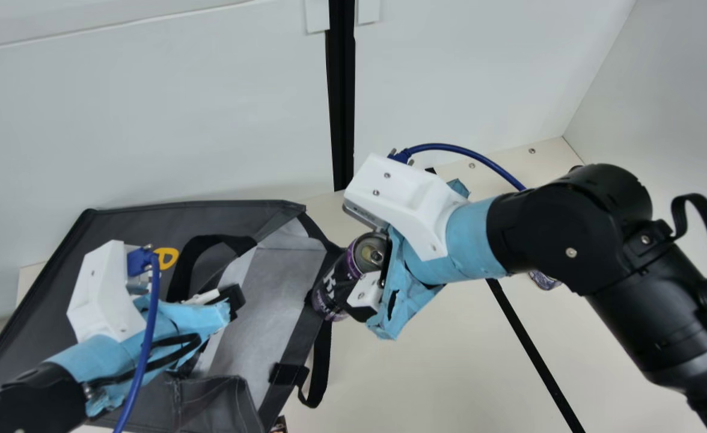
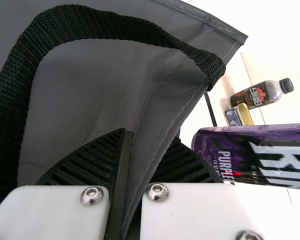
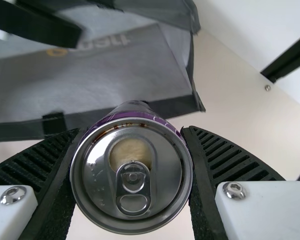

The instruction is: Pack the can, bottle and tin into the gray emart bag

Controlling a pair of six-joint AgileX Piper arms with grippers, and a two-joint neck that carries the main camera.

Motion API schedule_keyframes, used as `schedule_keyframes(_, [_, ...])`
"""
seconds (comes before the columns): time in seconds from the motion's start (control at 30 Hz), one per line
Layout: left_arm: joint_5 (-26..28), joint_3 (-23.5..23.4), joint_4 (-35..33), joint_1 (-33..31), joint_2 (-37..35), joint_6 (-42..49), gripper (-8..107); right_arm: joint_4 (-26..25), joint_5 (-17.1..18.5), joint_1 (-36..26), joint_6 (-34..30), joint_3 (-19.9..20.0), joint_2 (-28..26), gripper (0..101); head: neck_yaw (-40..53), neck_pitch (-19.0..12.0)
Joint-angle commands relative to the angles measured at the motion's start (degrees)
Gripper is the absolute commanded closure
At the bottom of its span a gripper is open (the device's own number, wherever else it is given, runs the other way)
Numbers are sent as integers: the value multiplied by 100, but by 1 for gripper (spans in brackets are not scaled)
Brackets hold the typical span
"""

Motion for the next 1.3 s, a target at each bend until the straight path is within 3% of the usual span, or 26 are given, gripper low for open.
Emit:
schedule_keyframes(0.0, [0,0,0,0,0,0,89,137,-9,-23,-64,-22,-16,101,-5,-130])
schedule_keyframes(0.23, [0,0,0,0,0,0,89,553,-9,-120,-310,-40,-40,101,-5,-130])
schedule_keyframes(0.4, [0,0,0,0,0,0,89,730,-238,-88,-455,134,-43,101,-5,-130])
schedule_keyframes(1.27, [0,0,0,0,0,0,89,1337,-2326,438,-1269,1201,361,101,-5,-130])
